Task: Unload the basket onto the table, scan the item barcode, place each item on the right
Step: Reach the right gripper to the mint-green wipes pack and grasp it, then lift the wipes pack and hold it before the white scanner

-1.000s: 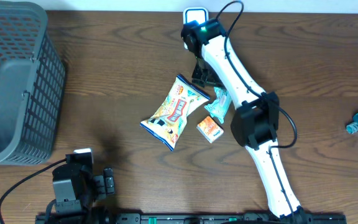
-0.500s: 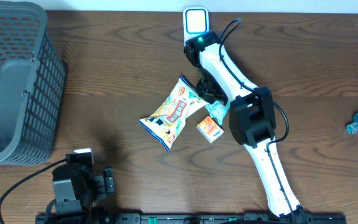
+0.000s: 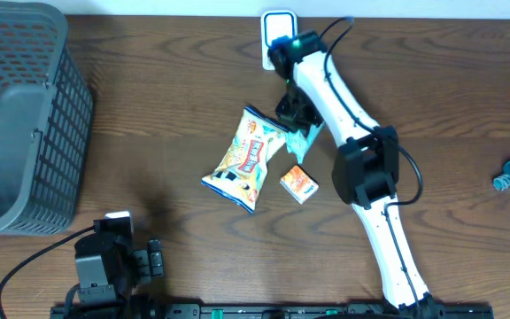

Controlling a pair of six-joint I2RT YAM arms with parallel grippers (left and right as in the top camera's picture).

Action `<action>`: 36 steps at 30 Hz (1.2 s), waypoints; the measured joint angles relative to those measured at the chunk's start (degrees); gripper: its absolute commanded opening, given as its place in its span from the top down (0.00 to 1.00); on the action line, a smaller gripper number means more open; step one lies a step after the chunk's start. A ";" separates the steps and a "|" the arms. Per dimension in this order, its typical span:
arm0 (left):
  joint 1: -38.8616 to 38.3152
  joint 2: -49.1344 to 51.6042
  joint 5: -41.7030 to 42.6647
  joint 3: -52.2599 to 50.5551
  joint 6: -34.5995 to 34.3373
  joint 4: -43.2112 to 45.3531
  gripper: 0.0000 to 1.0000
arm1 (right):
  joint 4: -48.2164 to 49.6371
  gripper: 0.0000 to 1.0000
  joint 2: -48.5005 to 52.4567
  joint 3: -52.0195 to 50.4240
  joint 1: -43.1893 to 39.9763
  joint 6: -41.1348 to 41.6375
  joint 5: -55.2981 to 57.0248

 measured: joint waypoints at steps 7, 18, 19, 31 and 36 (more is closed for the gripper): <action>0.00 0.00 0.00 0.00 0.00 0.00 0.02 | 0.81 0.99 -11.91 1.01 -0.87 -10.82 -7.98; 0.00 0.00 0.00 0.00 0.00 0.00 0.02 | 0.76 0.94 -24.83 2.82 -3.56 -61.00 -51.04; 0.00 0.00 -0.02 0.00 0.00 0.00 0.02 | 0.72 0.96 -24.68 2.82 -3.54 -64.28 -52.85; 0.00 0.00 -0.02 0.00 0.00 0.00 0.02 | -0.55 0.99 -24.22 2.80 0.35 -78.38 -73.33; 0.00 0.00 -0.02 0.00 0.00 0.00 0.02 | -0.85 0.99 -24.22 2.80 0.90 -72.61 -81.96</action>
